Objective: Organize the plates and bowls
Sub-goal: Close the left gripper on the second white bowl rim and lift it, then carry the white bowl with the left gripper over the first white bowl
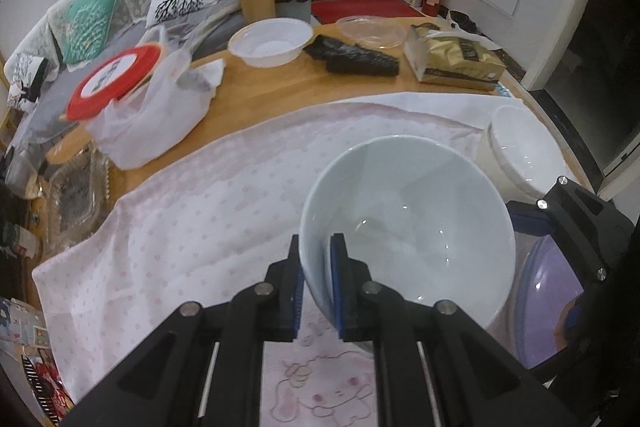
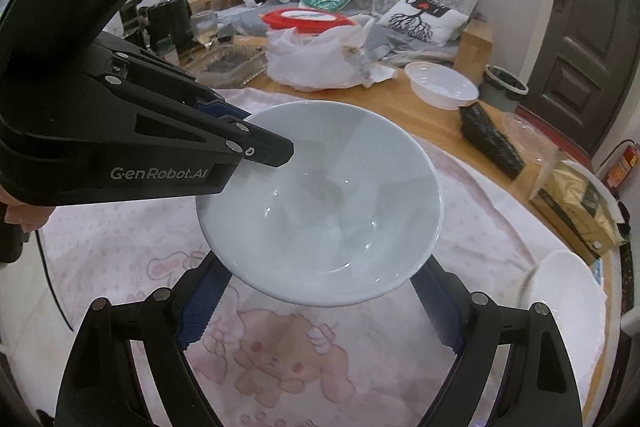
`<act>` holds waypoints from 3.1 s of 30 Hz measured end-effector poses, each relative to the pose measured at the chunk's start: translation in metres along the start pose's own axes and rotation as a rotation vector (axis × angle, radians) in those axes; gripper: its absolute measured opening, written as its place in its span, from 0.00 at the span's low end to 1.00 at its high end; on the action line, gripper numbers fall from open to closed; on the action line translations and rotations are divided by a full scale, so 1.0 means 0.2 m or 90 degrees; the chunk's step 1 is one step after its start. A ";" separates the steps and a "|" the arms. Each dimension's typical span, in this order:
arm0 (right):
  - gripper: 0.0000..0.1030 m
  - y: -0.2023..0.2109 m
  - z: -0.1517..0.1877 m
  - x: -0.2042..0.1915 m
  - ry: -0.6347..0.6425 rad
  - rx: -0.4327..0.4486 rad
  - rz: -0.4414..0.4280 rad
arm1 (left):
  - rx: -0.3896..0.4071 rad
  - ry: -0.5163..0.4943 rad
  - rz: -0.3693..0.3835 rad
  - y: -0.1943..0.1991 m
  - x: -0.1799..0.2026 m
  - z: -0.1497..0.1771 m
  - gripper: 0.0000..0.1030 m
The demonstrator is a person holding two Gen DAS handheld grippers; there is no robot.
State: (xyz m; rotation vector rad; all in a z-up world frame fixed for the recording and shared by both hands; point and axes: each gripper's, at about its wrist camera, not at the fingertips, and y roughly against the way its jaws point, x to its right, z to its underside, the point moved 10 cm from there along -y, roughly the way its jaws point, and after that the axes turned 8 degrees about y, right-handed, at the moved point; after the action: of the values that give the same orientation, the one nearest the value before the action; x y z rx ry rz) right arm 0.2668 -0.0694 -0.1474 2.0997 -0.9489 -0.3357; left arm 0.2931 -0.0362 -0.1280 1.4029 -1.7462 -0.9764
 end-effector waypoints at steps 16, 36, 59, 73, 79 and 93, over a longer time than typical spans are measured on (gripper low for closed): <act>0.83 0.23 0.19 0.38 -0.067 0.019 0.045 | 0.009 -0.066 0.008 -0.01 0.51 -0.15 0.08; 0.83 0.37 0.37 0.69 -0.109 0.034 0.079 | 0.001 -0.105 0.014 -0.15 0.87 -0.27 0.11; 0.83 0.31 0.47 0.80 -0.123 0.011 0.098 | -0.034 -0.113 0.020 -0.36 0.97 -0.24 0.16; 0.86 0.29 0.51 0.81 -0.122 -0.007 0.094 | -0.029 -0.145 -0.002 -0.39 1.00 -0.22 0.19; 0.90 0.27 0.53 0.80 -0.133 -0.012 0.073 | -0.035 -0.127 0.016 -0.40 0.99 -0.23 0.20; 0.91 0.07 0.65 0.81 -0.171 -0.078 0.004 | -0.059 -0.072 0.075 -0.51 1.00 -0.26 0.24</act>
State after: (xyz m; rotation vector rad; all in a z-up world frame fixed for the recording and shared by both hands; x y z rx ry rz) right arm 0.3043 -0.2654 -0.2098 1.9702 -1.0604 -0.6690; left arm 0.3479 -0.2532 -0.1809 1.1934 -1.8192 -1.0749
